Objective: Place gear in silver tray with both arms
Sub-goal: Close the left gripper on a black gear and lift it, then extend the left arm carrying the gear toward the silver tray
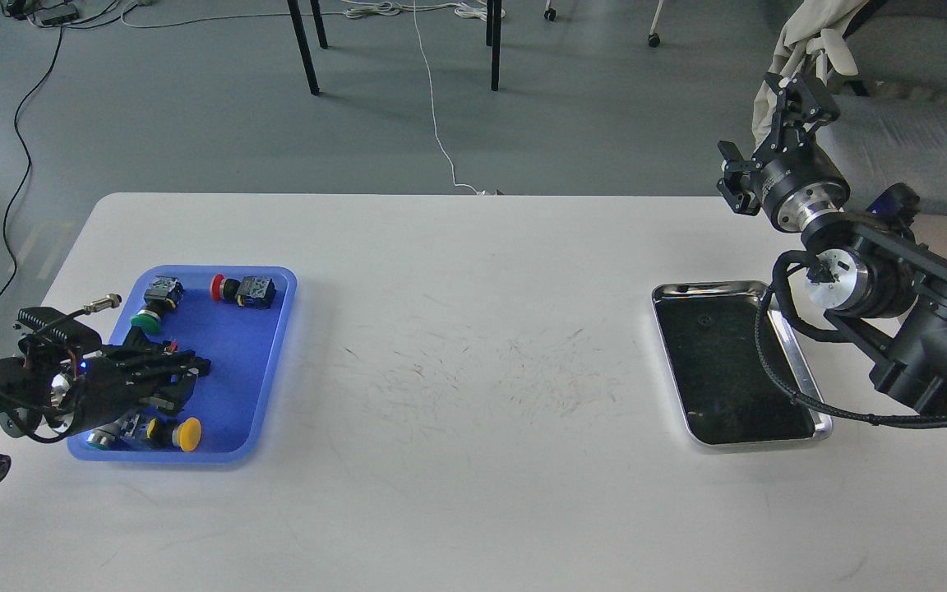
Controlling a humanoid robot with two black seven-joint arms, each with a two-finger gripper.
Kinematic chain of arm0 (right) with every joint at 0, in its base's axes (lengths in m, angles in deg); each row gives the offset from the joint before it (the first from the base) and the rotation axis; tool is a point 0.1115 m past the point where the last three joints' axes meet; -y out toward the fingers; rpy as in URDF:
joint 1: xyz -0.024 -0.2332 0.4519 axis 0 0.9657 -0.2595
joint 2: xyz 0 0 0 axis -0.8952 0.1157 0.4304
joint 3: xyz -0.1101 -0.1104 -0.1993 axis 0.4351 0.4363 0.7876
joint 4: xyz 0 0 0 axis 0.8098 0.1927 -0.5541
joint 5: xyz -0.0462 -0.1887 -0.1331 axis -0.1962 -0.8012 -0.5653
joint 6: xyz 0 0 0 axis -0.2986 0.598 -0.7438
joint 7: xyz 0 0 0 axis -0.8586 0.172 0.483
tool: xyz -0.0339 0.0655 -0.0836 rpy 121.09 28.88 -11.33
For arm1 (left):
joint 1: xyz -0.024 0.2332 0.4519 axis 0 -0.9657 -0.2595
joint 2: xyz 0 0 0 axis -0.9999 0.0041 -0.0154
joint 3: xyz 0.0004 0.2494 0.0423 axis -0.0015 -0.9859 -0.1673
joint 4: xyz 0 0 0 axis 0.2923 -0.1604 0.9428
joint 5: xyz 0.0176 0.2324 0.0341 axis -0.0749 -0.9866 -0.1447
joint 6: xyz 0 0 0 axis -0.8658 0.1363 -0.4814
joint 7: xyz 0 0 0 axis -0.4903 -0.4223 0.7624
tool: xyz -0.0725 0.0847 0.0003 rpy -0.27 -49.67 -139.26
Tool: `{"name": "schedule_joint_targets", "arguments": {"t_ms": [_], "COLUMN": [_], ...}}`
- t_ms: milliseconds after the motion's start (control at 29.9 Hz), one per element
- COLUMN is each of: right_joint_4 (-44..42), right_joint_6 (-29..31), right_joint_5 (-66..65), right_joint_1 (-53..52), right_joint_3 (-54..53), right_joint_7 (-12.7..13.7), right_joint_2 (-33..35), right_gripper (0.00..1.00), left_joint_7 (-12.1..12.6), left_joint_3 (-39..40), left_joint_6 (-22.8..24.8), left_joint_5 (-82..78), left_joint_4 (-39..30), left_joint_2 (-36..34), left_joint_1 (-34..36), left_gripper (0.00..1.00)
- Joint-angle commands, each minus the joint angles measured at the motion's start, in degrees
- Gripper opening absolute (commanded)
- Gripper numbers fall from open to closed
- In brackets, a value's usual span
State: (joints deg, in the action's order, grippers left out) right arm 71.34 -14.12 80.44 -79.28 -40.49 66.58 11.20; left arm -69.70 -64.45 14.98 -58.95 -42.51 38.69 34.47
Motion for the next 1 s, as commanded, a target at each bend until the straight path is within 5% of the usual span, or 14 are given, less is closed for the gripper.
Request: {"name": "schedule_joint_targets", "arguments": {"t_ms": [0,535,969], "right_joint_4": [-0.12,-0.03,0.59], "right_joint_6": [0.0,0.0,0.0], "right_joint_5": [0.0,0.0,0.09], "right_joint_1": [0.07,0.6,0.34], "right_joint_3": [0.0,0.88,-0.35], "right_joint_7": [0.08,-0.01,0.08], "right_joint_2": [0.08,0.0,0.08], "right_gripper": [0.97,0.97,0.97], "left_joint_7": [0.02,0.02,0.02], "left_joint_3": [0.17,1.05,0.44], "left_joint_6": [0.08,5.61,9.83], "left_joint_5": [0.57,6.45,8.83], "left_joint_4": [-1.6,-11.1,-15.67], "left_joint_2": [-1.56,-7.45,1.33], "left_joint_1": [1.09,9.79,20.16], "left_gripper": [0.08,0.07,0.07]}}
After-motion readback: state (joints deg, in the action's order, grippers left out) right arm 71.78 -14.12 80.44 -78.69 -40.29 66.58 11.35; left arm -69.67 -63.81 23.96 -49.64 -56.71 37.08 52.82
